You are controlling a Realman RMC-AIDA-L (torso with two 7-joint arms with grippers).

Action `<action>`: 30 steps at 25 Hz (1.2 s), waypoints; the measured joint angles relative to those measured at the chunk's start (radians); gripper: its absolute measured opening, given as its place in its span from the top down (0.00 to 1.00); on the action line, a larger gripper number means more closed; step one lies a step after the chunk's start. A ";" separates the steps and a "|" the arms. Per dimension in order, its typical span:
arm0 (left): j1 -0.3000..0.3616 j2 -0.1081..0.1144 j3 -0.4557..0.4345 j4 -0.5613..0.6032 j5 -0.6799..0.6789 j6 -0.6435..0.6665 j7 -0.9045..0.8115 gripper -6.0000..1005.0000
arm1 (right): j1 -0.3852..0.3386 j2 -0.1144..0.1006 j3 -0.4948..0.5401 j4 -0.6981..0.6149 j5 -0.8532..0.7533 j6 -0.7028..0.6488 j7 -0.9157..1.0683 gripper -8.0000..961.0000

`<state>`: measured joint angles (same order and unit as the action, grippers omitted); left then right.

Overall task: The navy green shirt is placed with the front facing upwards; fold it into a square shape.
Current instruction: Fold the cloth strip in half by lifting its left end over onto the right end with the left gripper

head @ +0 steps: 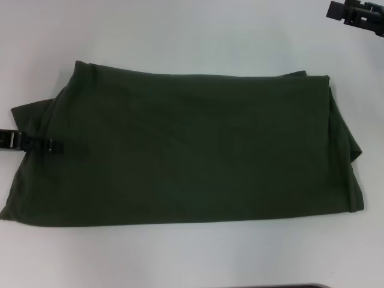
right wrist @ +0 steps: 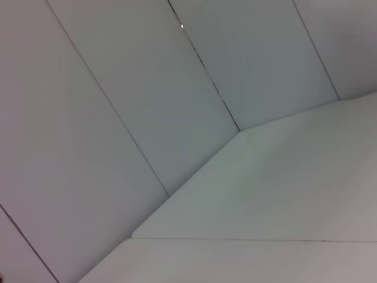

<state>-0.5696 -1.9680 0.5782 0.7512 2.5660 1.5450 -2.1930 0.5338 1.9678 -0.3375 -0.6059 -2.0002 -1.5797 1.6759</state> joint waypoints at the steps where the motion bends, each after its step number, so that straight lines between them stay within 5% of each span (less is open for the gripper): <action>1: -0.001 0.000 0.000 0.001 0.000 0.000 0.000 0.34 | 0.000 0.000 0.000 0.000 0.000 0.000 0.000 0.05; 12: 0.000 -0.001 0.000 0.006 0.000 -0.025 -0.002 0.35 | -0.001 0.000 0.000 0.000 0.019 0.002 0.001 0.05; 23: -0.009 -0.001 0.000 0.002 0.025 -0.032 -0.004 0.58 | -0.006 -0.001 0.000 0.000 0.024 0.003 0.001 0.05; 30: -0.009 -0.002 0.000 0.000 0.026 -0.033 -0.004 0.84 | -0.006 -0.002 -0.002 0.000 0.025 0.003 0.001 0.05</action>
<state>-0.5789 -1.9695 0.5783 0.7517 2.5922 1.5122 -2.1968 0.5276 1.9663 -0.3393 -0.6059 -1.9757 -1.5767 1.6765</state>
